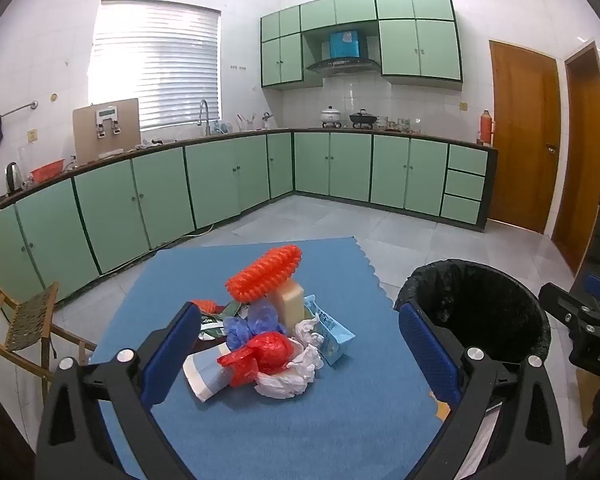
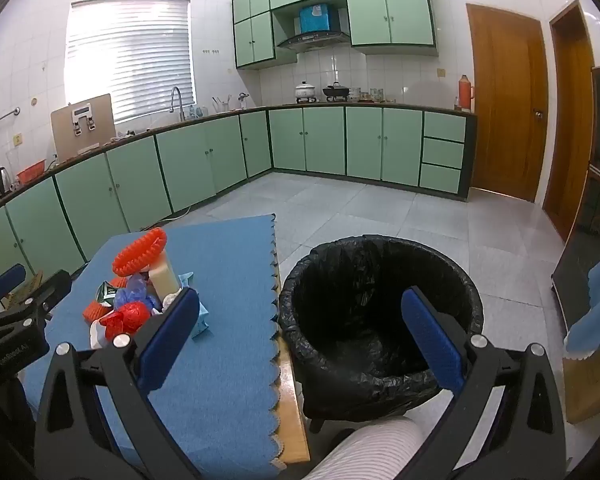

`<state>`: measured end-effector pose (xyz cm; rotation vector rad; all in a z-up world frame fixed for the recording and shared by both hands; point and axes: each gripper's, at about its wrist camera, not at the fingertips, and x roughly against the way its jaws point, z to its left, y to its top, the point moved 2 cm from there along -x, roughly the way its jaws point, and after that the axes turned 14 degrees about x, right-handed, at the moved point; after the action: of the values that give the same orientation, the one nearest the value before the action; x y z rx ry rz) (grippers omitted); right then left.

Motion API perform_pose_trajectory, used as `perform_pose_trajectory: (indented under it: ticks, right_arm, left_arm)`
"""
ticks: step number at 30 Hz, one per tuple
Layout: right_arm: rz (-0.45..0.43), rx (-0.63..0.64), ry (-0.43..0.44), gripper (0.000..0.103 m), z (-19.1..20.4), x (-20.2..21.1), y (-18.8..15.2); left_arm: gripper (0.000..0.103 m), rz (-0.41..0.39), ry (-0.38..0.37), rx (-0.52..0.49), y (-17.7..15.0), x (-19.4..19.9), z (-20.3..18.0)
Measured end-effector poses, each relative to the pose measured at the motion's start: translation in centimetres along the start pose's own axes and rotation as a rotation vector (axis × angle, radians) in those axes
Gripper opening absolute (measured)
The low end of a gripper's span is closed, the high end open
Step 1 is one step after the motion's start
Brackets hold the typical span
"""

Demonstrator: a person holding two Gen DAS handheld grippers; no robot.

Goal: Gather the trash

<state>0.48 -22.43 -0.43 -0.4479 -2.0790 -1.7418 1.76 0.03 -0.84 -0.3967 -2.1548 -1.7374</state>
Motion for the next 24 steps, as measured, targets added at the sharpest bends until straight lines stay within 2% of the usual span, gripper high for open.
perform_pose_trajectory:
  ticks: [24]
  right_arm:
    - [-0.007,0.003,-0.003,0.098,0.06,-0.01,-0.05]
  left_arm:
    - [0.097,-0.007,-0.001,-0.001,0.0,0.05,0.0]
